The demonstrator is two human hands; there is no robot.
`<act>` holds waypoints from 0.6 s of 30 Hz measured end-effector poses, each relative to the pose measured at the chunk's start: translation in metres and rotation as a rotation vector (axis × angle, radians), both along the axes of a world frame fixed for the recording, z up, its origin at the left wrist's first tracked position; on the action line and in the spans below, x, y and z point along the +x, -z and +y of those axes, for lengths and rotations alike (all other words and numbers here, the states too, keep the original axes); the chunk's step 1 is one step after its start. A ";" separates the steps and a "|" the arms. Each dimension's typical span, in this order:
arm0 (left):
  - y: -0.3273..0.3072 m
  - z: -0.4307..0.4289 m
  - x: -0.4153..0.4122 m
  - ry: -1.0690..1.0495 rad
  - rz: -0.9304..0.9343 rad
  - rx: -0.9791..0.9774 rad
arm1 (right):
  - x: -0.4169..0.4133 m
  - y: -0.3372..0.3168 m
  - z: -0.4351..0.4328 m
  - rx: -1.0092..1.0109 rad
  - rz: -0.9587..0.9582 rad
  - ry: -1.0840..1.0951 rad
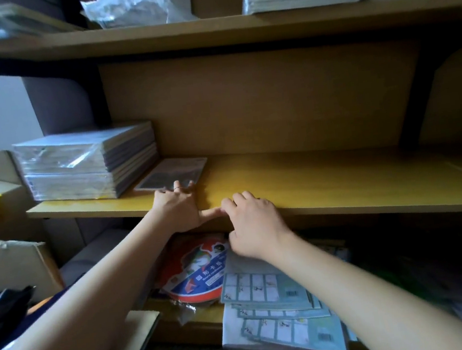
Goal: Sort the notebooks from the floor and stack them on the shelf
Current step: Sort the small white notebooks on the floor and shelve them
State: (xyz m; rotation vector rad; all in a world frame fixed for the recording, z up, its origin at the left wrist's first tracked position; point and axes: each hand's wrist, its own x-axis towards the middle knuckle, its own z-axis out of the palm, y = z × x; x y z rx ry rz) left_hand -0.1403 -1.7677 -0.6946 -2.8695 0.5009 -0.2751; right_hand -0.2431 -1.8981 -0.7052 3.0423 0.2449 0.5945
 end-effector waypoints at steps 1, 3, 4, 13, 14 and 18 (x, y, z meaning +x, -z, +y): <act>-0.004 0.001 0.000 -0.002 0.054 -0.001 | 0.000 -0.004 -0.001 0.027 0.015 0.000; -0.013 0.005 -0.001 -0.009 0.203 -0.076 | -0.004 -0.005 -0.007 0.116 0.048 0.020; -0.016 0.006 0.001 -0.015 0.272 -0.131 | -0.006 -0.003 -0.010 0.142 0.058 0.025; -0.019 -0.003 0.020 -0.062 0.299 -0.123 | -0.011 0.016 -0.009 0.277 0.009 0.014; -0.020 -0.005 0.022 -0.058 0.297 -0.138 | -0.010 0.018 -0.009 0.286 -0.001 0.015; -0.020 -0.010 0.027 -0.112 0.254 -0.139 | -0.008 0.024 -0.011 0.282 -0.023 0.000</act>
